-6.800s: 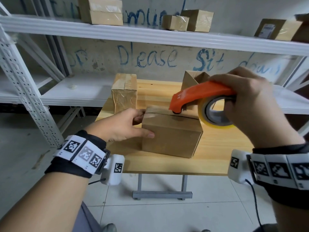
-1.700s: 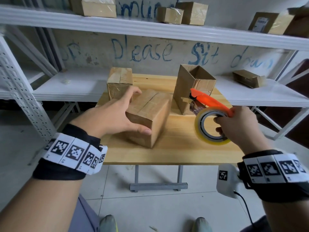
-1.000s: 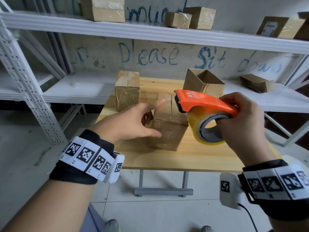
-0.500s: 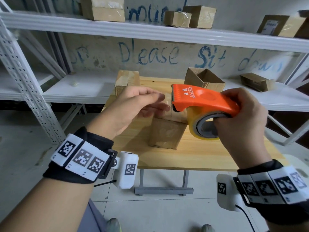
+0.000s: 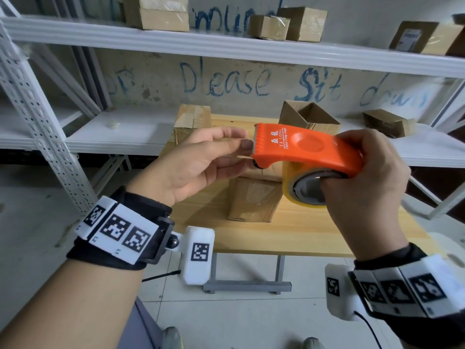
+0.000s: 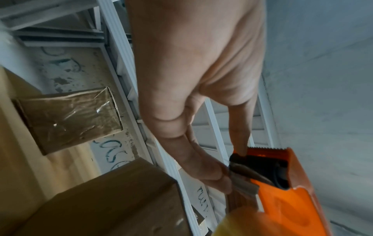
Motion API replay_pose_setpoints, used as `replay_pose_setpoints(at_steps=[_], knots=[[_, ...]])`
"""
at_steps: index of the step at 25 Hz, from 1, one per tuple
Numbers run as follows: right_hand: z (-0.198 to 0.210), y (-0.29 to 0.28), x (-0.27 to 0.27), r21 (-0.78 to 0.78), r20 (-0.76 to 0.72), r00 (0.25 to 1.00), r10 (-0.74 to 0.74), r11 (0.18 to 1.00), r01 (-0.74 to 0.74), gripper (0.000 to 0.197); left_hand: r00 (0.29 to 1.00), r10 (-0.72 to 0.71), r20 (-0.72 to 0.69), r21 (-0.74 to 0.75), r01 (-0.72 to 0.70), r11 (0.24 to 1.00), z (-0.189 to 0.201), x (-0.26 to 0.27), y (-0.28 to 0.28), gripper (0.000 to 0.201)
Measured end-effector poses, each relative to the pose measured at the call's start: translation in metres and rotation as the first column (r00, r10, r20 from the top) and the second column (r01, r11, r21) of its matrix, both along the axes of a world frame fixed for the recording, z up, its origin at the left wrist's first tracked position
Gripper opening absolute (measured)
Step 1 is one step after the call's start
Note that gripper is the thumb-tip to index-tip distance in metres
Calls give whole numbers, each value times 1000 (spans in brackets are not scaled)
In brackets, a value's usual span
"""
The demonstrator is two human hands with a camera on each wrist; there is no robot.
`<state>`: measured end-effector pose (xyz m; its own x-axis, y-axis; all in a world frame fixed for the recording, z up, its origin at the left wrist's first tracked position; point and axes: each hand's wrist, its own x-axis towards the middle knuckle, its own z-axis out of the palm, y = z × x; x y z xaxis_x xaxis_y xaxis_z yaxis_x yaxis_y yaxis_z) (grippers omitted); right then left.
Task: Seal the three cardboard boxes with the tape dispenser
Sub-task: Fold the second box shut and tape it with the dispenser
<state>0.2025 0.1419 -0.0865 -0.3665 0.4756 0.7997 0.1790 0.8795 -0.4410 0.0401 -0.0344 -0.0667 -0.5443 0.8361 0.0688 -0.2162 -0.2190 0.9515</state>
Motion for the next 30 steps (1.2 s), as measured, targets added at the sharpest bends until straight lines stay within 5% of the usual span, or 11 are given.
replay_pose_setpoints(at_steps=[7,14,19,22,26,30], knots=[[-1,-6,-1,12,-52,999,3,1000,-3,43,996,-37,82,35,34,999,4,3,-3,58],[-1,-4,-1,51,-25,1000,13,999,-11,47,985,143,100,-155,-127,980,2,5,1,51],[1,-4,0,77,-9,999,33,997,-32,51,971,218,96,-230,-191,954,5,3,1,39],[2,-2,2,93,53,997,49,994,-53,55,978,201,51,-283,-178,942,8,1,-2,12],[-3,3,3,97,122,991,54,993,-66,52,978,211,-12,-325,-203,924,6,0,-2,39],[-4,13,10,93,127,991,29,995,-41,53,972,234,10,-334,-217,917,9,-5,-9,12]])
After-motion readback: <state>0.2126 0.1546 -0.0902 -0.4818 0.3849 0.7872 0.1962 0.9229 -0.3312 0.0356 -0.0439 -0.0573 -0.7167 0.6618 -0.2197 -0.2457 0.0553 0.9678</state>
